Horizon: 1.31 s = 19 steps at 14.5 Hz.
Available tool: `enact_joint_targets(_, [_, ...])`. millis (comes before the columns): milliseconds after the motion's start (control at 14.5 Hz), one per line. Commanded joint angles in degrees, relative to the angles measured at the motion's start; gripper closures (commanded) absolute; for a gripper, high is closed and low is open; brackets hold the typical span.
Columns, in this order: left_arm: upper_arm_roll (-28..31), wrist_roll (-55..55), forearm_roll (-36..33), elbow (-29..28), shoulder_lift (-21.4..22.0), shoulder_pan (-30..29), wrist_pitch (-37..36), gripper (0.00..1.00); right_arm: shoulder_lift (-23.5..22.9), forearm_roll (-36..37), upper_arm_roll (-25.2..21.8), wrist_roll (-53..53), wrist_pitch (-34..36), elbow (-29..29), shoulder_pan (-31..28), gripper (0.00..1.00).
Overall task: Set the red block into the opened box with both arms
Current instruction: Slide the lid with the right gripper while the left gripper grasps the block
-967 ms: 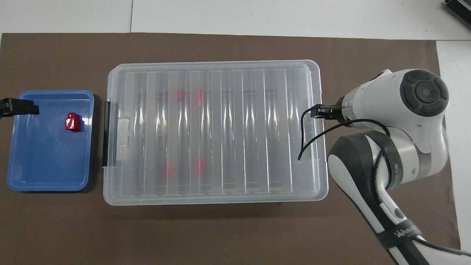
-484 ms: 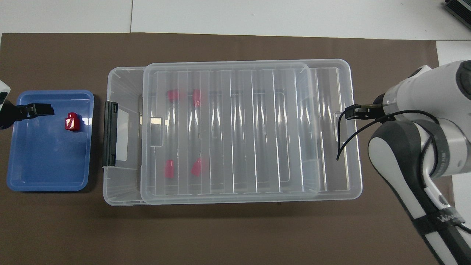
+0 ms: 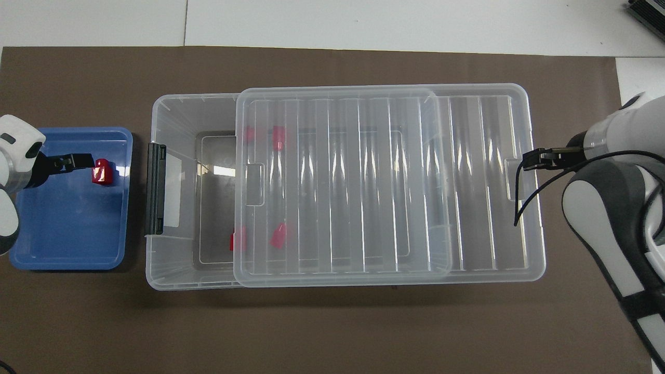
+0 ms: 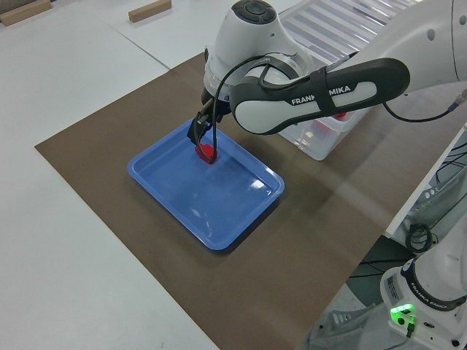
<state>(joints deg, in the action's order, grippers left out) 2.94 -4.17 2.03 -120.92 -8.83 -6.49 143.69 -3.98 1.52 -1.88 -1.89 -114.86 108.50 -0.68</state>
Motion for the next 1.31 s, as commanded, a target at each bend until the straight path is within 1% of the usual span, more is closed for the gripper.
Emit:
enact_joint_targets(0, [-0.5, -2.0, -1.1, -0.3, -2.3, -1.0, 3.0, 0.00, 1.6, -0.7, 0.6, 2.0, 0.8, 1.4, -2.7, 0.18])
enact_joint_targets(415, [-0.5, -1.5, -1.1, -0.3, -6.4, -1.4, 7.0, 0.00, 1.5, -0.7, 0.5, 5.5, 0.5, 1.4, -4.7, 0.17])
enact_joint_targets(898, [-0.5, -1.3, -1.1, -0.3, -6.3, -0.4, 5.9, 0.00, 1.5, -0.6, 0.5, 5.6, 0.3, 1.4, -6.0, 0.17])
enact_joint_targets(1105, [-0.6, -1.2, -1.1, -0.3, -6.3, -0.4, 5.5, 0.00, 1.5, -0.6, 0.5, 5.1, 0.7, 0.7, -5.3, 0.05])
enact_joint_targets(1244, [-0.6, -1.2, -1.1, -0.4, -6.3, -0.4, 5.5, 0.00, 1.7, -0.6, 0.6, 4.7, 0.9, 0.0, -5.0, 0.03])
